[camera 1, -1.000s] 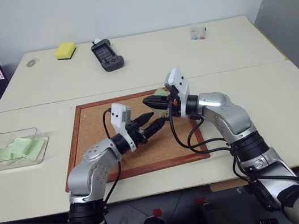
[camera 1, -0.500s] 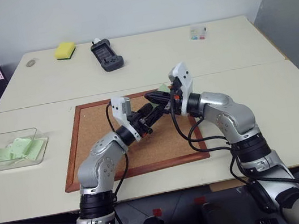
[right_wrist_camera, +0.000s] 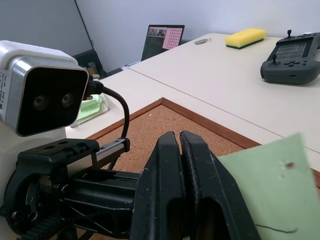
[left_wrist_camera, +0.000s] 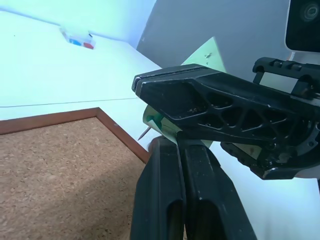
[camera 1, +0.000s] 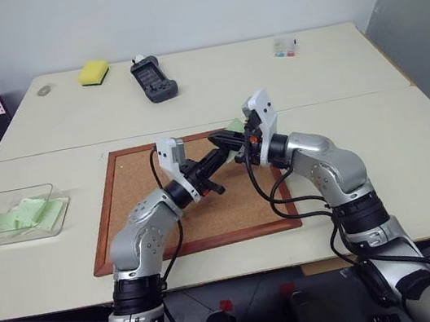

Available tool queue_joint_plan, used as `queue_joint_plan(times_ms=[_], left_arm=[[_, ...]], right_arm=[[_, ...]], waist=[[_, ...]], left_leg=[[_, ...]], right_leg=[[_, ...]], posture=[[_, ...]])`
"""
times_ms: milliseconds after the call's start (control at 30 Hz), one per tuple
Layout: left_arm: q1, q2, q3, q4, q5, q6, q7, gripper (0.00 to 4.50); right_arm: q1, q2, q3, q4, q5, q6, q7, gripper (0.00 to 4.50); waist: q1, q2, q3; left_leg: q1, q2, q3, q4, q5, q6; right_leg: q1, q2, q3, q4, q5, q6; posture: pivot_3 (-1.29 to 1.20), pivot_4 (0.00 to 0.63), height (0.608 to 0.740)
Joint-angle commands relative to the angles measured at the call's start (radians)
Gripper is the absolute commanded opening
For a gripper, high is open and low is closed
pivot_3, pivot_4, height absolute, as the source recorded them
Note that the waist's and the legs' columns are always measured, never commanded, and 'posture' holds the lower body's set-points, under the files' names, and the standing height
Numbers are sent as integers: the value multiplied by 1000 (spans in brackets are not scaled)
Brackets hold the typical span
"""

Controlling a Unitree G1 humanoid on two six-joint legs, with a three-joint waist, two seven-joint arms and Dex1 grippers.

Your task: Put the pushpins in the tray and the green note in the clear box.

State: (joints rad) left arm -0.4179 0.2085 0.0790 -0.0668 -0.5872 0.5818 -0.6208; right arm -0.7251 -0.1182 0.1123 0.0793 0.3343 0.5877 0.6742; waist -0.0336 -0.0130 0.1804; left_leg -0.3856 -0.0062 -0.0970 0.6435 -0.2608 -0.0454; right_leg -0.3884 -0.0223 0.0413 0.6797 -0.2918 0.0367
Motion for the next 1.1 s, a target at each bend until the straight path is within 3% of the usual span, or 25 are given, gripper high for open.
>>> queue_joint_plan(times_ms=[33,400,667,833,1100], left_arm=[[-27,-15,34,-9,-41,39,49,24],[-23,-110,185,-14,-268,225,223,24],[-30,-92,182,-14,-293,233,238,24],[-21,1,102,-47,-191,202,191,24],[-2,261,-185,-219,99,1,-28,24]], right_arm=[[2,1,2,-47,17,-2,1,0],[1,-24,-26,-60,21,-7,-14,0],[-10,-42,-76,-85,35,0,-53,0],[-5,-104,-149,-139,47,38,-94,0],[123,-329,-214,-119,2,49,-86,0]], waist=[[0,0,0],[1,-1,0],[1,-1,0],[1,-1,1],[4,-1,1]], left_leg=[[0,0,0,0,0,0],[0,0,0,0,0,0],[0,0,0,0,0,0],[0,0,0,0,0,0],[-3,-1,1,0,1,-1]], right_leg=[[0,0,0,0,0,0],[0,0,0,0,0,0],[0,0,0,0,0,0],[0,0,0,0,0,0],[0,-1,0,-2,0,0]], posture=[[0,150,740],[0,150,740],[0,150,740],[0,150,740],[0,150,740]])
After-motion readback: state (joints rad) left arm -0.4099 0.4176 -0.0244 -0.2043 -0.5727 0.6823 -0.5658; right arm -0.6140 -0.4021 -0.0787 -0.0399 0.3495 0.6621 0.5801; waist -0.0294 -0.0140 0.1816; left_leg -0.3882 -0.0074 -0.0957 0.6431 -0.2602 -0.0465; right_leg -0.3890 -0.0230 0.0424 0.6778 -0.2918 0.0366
